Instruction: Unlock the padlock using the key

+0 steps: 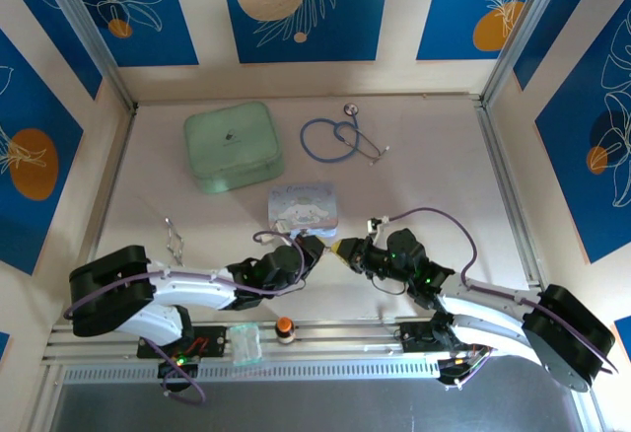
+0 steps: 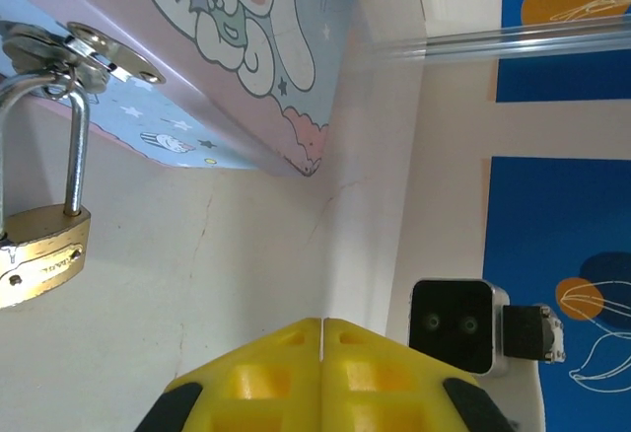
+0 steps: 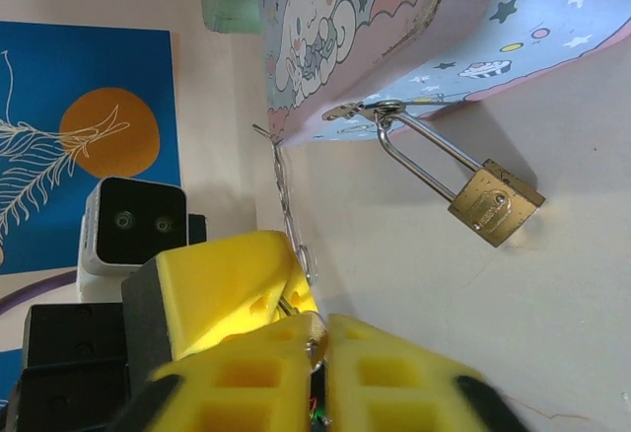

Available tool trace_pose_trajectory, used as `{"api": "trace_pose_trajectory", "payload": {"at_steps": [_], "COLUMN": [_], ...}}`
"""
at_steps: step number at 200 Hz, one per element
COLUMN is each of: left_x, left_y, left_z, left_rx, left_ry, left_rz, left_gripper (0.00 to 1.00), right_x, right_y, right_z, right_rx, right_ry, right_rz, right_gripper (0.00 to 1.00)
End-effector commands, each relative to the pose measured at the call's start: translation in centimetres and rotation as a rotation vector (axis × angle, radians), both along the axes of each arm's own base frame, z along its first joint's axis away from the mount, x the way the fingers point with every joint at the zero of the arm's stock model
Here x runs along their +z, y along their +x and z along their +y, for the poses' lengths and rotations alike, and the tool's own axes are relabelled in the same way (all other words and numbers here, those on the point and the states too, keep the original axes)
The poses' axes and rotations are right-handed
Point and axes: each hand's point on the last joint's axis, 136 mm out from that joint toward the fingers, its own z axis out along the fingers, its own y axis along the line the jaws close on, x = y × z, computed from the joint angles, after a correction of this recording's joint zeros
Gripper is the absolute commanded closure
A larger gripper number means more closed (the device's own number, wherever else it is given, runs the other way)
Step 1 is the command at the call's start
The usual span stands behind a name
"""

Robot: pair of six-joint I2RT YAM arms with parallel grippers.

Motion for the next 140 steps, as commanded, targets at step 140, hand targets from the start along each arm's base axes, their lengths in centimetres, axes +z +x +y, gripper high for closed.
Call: {"api": "trace_pose_trajectory", "payload": {"at_steps": [140], "left_x": [18.0], "left_y": [-1.5], "left_z": [0.3], "left_rx": [-0.481], "left_ry": [0.646], "left_rz": [-0.866], "left_gripper": [1.0], "right_x": [15.6], "right_y": [-1.7], "right_z": [-0.2], "right_rx": [0.282], "right_ry": [0.198], "right_rz": [-0.693], "right_gripper": [0.23]}}
